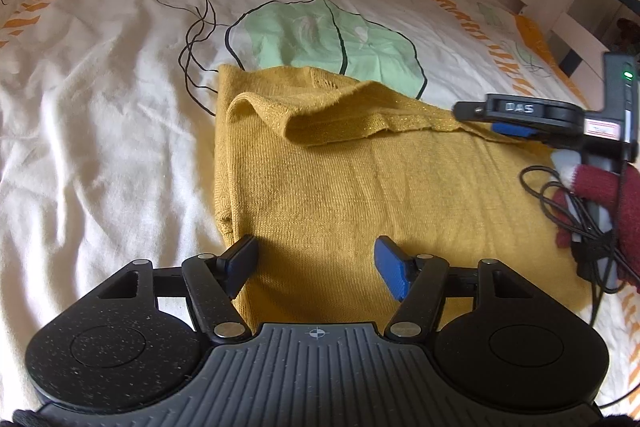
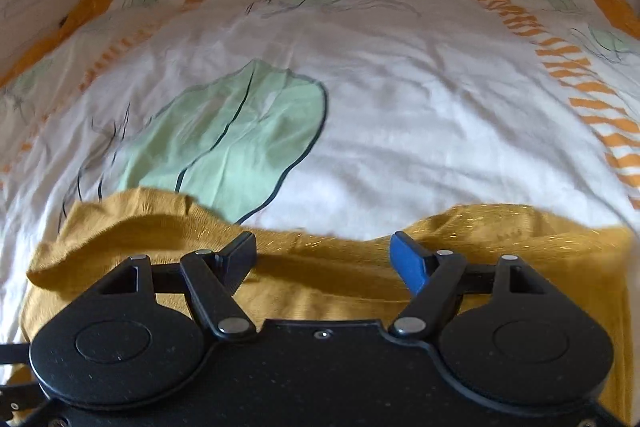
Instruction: Fold small clothes
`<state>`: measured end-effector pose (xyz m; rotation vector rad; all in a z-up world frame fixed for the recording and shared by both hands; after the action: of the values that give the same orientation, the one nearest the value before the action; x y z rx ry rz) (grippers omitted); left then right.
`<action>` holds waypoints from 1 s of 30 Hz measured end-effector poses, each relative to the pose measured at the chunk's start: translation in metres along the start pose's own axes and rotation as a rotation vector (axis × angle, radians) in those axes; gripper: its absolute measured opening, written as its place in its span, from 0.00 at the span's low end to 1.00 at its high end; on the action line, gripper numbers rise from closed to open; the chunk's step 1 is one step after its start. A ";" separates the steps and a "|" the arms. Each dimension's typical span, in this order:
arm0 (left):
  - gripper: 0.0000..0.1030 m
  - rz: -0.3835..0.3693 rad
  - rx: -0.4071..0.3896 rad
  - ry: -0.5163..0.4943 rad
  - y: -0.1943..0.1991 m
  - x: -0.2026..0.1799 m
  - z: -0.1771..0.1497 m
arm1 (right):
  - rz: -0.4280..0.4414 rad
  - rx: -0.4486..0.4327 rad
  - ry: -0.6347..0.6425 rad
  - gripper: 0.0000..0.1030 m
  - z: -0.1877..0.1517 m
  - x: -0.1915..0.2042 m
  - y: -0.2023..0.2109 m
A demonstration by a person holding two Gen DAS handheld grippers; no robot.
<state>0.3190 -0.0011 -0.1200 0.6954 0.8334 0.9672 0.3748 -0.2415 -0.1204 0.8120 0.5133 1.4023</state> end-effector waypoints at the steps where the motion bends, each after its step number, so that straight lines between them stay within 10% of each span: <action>1: 0.61 0.000 -0.004 0.001 0.001 0.000 0.000 | 0.004 -0.019 -0.014 0.74 -0.001 -0.005 0.007; 30: 0.61 0.203 -0.016 -0.083 -0.030 -0.009 0.056 | 0.041 -0.042 0.114 1.00 -0.106 -0.054 0.076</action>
<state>0.3761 -0.0292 -0.1134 0.8123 0.6911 1.1178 0.2397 -0.2757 -0.1387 0.7148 0.5556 1.4991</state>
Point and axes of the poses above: each gripper's, at about its wrist camera, not at the fingertips, and y roughly against the way its jaws point, x to its left, z to its top, the point moved 6 cm from there along -y, roughly the way its jaws point, and after that the axes turned 5 degrees about x, right-handed, at the moved point
